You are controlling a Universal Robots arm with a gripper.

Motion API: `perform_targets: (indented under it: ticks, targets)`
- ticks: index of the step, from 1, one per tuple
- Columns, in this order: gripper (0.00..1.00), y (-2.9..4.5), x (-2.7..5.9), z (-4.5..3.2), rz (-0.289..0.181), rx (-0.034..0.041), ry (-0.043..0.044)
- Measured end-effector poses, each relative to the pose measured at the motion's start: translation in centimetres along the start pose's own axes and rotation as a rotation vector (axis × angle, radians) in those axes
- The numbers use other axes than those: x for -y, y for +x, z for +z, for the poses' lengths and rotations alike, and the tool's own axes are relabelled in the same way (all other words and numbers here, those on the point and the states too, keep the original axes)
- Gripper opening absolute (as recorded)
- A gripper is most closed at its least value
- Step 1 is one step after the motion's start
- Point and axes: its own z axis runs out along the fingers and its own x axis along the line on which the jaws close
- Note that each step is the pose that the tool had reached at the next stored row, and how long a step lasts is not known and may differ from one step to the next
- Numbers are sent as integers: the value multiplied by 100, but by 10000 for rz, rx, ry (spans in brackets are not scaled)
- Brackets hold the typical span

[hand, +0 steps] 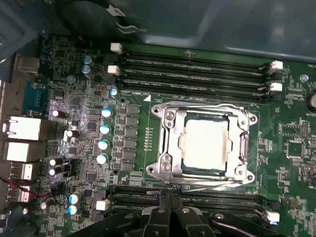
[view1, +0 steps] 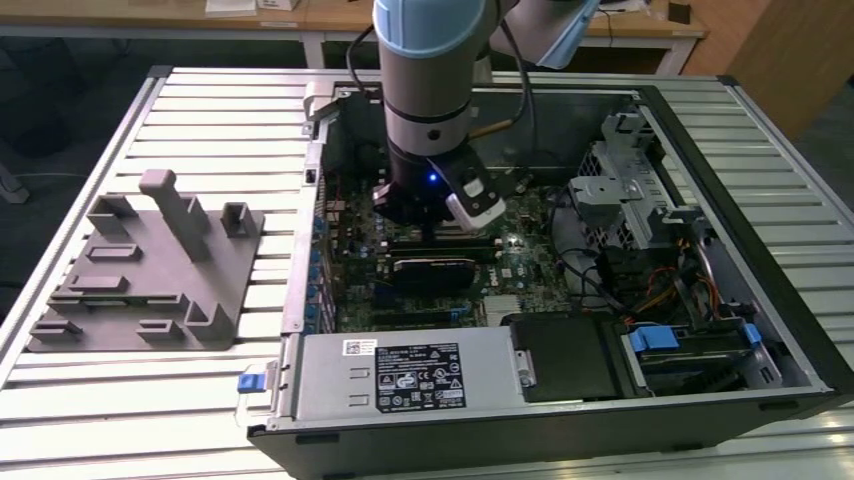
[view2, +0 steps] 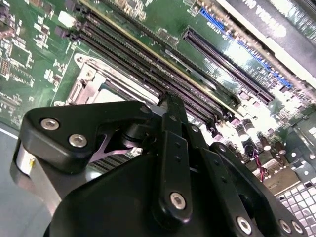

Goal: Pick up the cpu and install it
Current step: 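Install the second cpu locking lever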

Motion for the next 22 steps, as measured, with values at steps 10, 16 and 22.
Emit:
perform_targets:
  ticks: [10, 16, 22]
  targets:
    - [11, 25, 19, 43, 338, 56, -224]
    - [11, 27, 25, 57, 752, 105, -265]
    - [11, 29, 58, 67, 973, 134, -368]
